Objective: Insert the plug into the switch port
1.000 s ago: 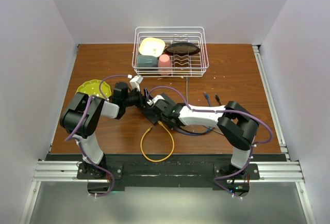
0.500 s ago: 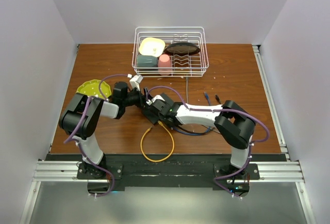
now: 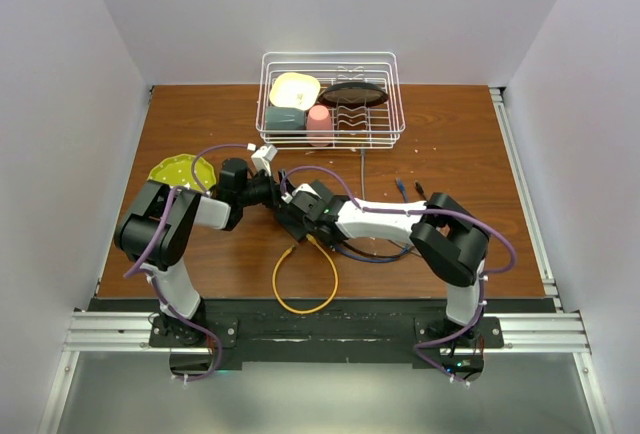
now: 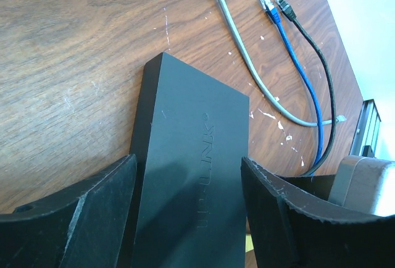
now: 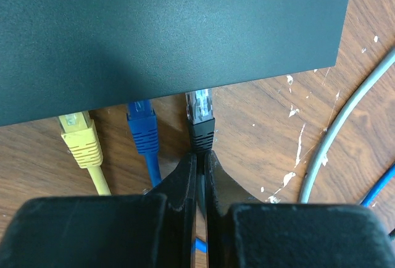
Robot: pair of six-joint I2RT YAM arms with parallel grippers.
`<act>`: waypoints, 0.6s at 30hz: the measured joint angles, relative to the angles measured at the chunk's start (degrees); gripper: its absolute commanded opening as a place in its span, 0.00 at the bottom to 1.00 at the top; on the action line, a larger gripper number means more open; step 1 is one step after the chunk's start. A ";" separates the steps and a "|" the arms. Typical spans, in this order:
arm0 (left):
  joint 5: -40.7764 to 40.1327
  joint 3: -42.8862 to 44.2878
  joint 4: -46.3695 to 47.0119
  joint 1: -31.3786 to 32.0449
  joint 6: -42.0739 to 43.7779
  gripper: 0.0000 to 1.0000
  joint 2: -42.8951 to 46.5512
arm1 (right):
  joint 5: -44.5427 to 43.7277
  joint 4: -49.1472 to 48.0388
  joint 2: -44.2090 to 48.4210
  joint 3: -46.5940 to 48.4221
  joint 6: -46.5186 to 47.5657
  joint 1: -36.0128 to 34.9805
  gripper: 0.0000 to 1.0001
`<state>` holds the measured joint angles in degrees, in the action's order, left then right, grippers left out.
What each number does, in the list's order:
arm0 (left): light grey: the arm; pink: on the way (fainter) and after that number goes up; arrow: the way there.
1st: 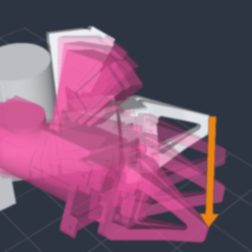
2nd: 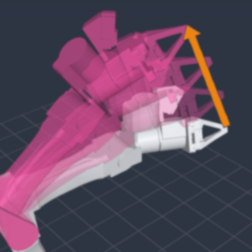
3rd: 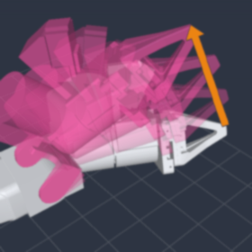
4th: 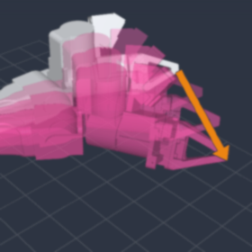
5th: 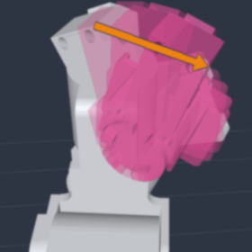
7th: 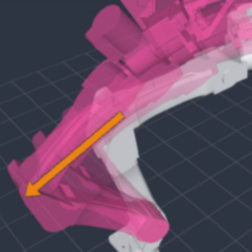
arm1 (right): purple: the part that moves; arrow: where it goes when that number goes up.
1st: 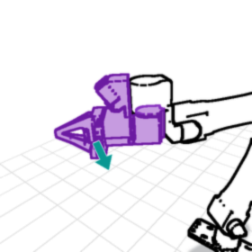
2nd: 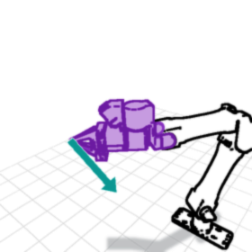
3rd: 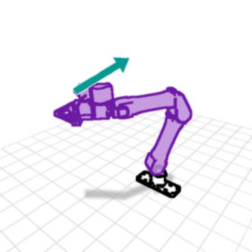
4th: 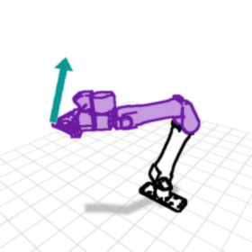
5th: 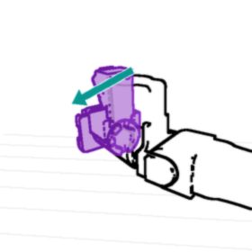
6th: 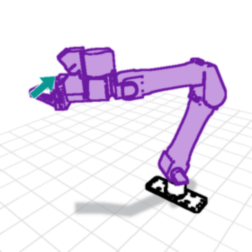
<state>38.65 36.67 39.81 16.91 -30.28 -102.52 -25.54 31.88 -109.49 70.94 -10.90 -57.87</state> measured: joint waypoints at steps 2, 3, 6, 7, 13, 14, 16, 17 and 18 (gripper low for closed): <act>0.00 0.00 0.00 0.00 0.02 0.71 0.00 | -0.07 0.31 -0.17 0.26 -0.13 -0.04 0.00; 0.00 0.00 0.00 -0.02 0.04 0.71 0.00 | -0.20 0.59 -0.39 0.57 -0.22 -0.04 0.00; -0.02 0.00 0.02 -0.02 0.11 0.71 0.00 | -0.55 1.42 -0.87 1.31 -0.37 -0.22 0.00; -0.02 0.00 0.00 -0.02 0.13 0.70 0.00 | -0.59 1.57 -1.03 1.49 -0.44 -0.24 0.00; 0.00 0.00 0.00 -0.02 0.26 0.70 0.00 | -0.52 1.97 -1.25 1.86 -0.63 -0.22 0.00; 0.00 0.00 0.02 -0.02 0.44 0.70 0.00 | -0.50 1.97 -1.25 1.86 -0.66 -0.22 0.00; 0.02 0.00 0.02 -0.02 0.57 0.68 -0.02 | -0.48 1.86 -1.22 1.81 -0.68 -0.22 0.00; 0.07 0.00 0.02 -0.02 0.63 0.68 -0.04 | -0.48 1.68 -1.09 1.68 -0.72 -0.22 0.00; 0.11 0.00 0.13 -0.02 0.90 0.68 -0.13 | -0.46 1.40 -0.92 1.44 -0.90 -0.20 0.00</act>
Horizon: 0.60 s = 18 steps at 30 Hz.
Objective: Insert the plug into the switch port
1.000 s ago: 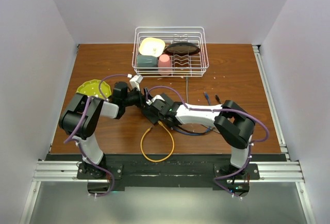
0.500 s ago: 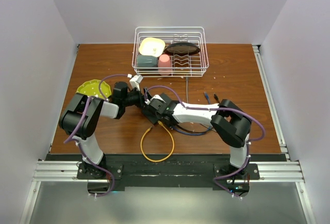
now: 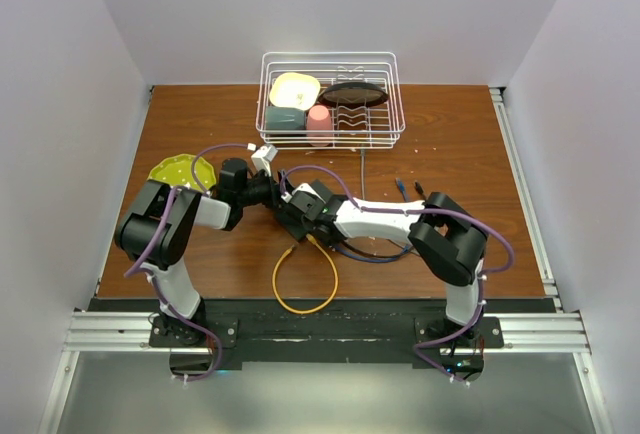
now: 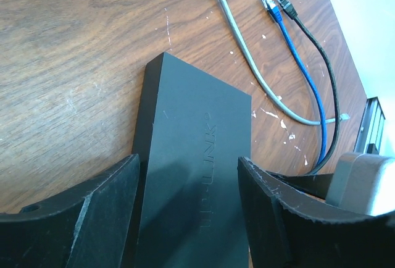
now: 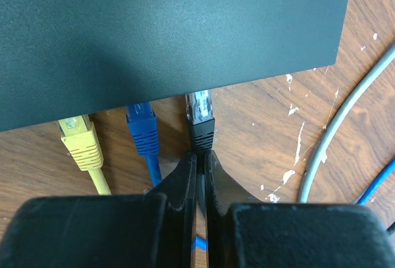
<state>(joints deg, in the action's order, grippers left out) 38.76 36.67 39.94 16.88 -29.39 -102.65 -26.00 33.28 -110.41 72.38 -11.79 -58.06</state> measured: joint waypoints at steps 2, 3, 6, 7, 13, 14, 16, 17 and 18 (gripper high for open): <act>0.04 0.00 0.28 -0.02 0.04 0.67 -0.28 | 0.02 -0.81 0.46 -0.66 -0.28 0.00 0.00; 0.04 0.00 0.35 -0.02 0.04 0.67 -0.37 | 0.02 -1.18 0.68 -0.96 -0.52 0.00 0.00; 0.07 0.00 0.70 -0.04 0.04 0.66 -0.46 | 0.22 -1.97 1.09 -1.57 -1.05 0.00 0.00; 0.07 0.00 0.79 -0.04 0.04 0.66 -0.52 | 0.31 -2.08 1.22 -1.68 -1.18 0.02 0.00; -0.11 0.00 1.16 -0.20 0.15 0.66 -0.63 | 2.10 -3.80 1.75 -2.16 -2.16 0.37 0.00; -0.20 0.00 1.16 -0.35 0.22 0.66 -0.63 | 2.36 -4.35 1.75 -2.23 -2.32 0.37 0.00; -0.37 0.00 1.20 -0.59 0.31 0.66 -0.63 | 2.82 -5.11 1.84 -2.36 -2.54 0.37 0.00; -0.44 0.00 1.22 -0.63 0.37 0.66 -0.63 | 2.99 -5.46 1.84 -2.40 -2.58 0.37 0.00; -0.48 0.00 1.25 -0.70 0.48 0.66 -0.63 | 3.10 -5.68 1.84 -2.40 -2.64 0.37 0.00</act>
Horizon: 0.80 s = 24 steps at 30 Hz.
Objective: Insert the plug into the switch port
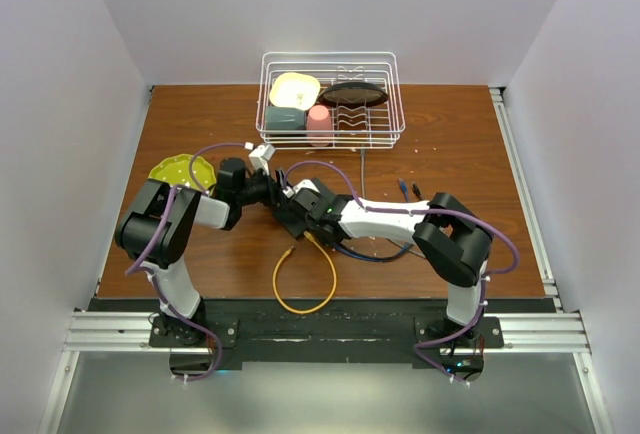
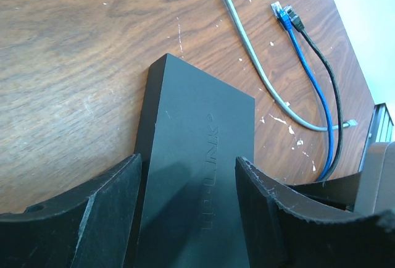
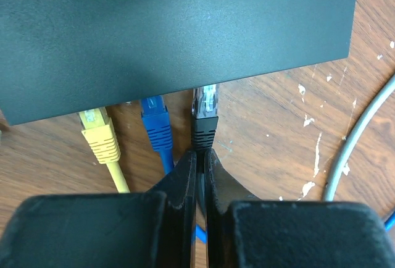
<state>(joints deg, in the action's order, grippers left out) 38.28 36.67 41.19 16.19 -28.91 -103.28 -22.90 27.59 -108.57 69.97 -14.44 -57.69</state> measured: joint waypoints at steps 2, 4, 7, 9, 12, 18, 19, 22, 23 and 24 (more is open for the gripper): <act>-0.17 0.00 0.07 -0.04 0.04 0.66 0.00 | 0.28 -0.44 0.02 -0.07 -0.09 0.00 0.00; -0.46 0.00 0.17 -0.04 0.04 0.65 0.00 | 0.55 -1.01 0.11 -0.24 -0.11 0.00 0.00; -0.76 0.00 0.28 -0.07 0.07 0.63 0.00 | 0.81 -1.60 0.26 -0.52 -0.11 0.00 0.00; -0.87 0.00 0.28 -0.07 0.11 0.61 0.00 | 0.87 -1.75 0.33 -0.63 -0.09 0.00 0.00; -0.98 0.00 0.28 -0.11 0.26 0.60 0.00 | 0.96 -2.45 0.79 -1.31 -0.07 0.00 0.00; -0.66 0.00 0.96 -0.17 0.66 0.60 -0.74 | 0.98 -5.77 2.47 -4.13 1.05 -0.04 0.00; -0.55 0.00 1.05 -0.17 0.68 0.60 -0.81 | 1.01 -6.12 2.62 -4.46 1.46 -0.04 0.00; -0.20 0.00 1.57 -0.20 0.66 0.59 -1.11 | 1.31 -7.23 3.23 -5.51 2.78 -0.04 0.00; -0.09 0.00 1.73 -0.24 0.66 0.59 -1.27 | 1.36 -7.67 3.52 -5.90 3.32 -0.07 0.00; 0.17 0.02 2.08 -0.26 0.63 0.59 -1.53 | 1.38 -8.00 3.74 -6.29 3.80 -0.07 0.00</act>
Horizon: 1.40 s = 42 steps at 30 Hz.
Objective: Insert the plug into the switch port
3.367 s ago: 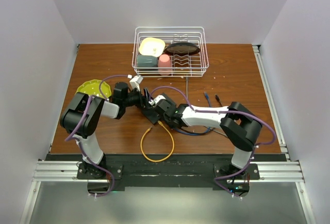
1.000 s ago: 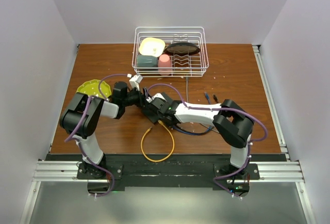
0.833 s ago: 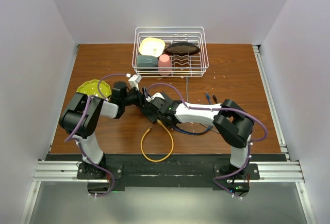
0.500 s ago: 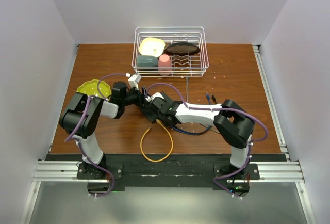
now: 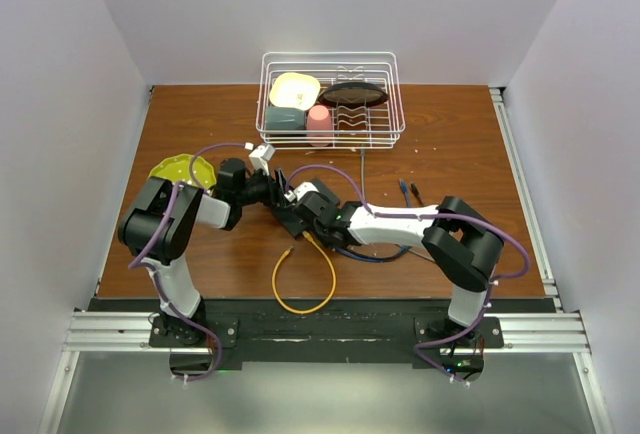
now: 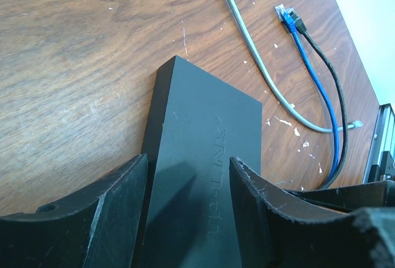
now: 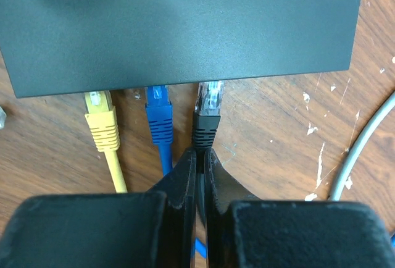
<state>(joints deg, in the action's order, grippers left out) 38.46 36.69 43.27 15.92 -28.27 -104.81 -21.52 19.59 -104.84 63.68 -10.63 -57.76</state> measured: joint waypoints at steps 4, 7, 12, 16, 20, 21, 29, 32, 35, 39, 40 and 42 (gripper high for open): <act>0.35 0.15 0.39 -0.04 0.00 0.59 -0.46 | -0.02 -0.39 0.13 -0.31 1.99 -0.09 0.00; 0.50 0.17 0.74 -0.04 0.00 0.59 -0.79 | -0.04 -0.46 0.13 -0.37 3.37 -0.09 0.00; 0.72 0.39 1.03 -0.04 0.00 0.59 -1.31 | -0.02 -0.46 0.13 -0.37 4.98 -0.09 0.00; 0.83 0.42 1.53 -0.04 -0.02 0.59 -1.75 | -0.04 -0.87 0.24 -0.74 6.38 -0.09 0.00; 1.25 0.57 1.92 -0.04 -0.02 0.60 -2.34 | -0.02 -1.60 0.81 -1.57 7.78 -0.09 0.00; 1.27 0.57 1.92 -0.04 -0.02 0.60 -2.34 | 0.02 -1.79 0.98 -1.81 8.13 -0.09 0.00; 2.49 0.59 2.19 0.04 -0.13 0.62 -2.60 | 0.26 -2.91 1.20 -2.34 10.75 -0.09 0.00; 2.73 0.59 2.23 0.04 -0.13 0.60 -2.60 | 0.22 -2.93 1.20 -2.34 10.91 -0.09 0.00; 2.84 0.59 2.36 0.02 -0.13 0.59 -2.73 | 0.17 -2.93 1.18 -2.34 10.88 -0.09 0.00; 2.80 0.59 2.36 0.00 -0.09 0.55 -2.75 | -0.13 -2.91 1.11 -2.32 10.38 -0.09 0.00; 2.71 0.59 2.34 -0.02 -0.04 0.54 -2.75 | -0.31 -2.89 1.09 -2.27 10.14 -0.09 0.00; 2.64 0.59 2.34 -0.07 -0.04 0.53 -2.89 | -0.55 -2.80 1.05 -2.21 9.46 -0.09 0.00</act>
<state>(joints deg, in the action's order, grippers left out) 41.10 37.28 45.60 15.86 -28.32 -107.70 -22.06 16.80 -103.79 61.47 -1.17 -57.84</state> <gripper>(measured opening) 0.555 0.040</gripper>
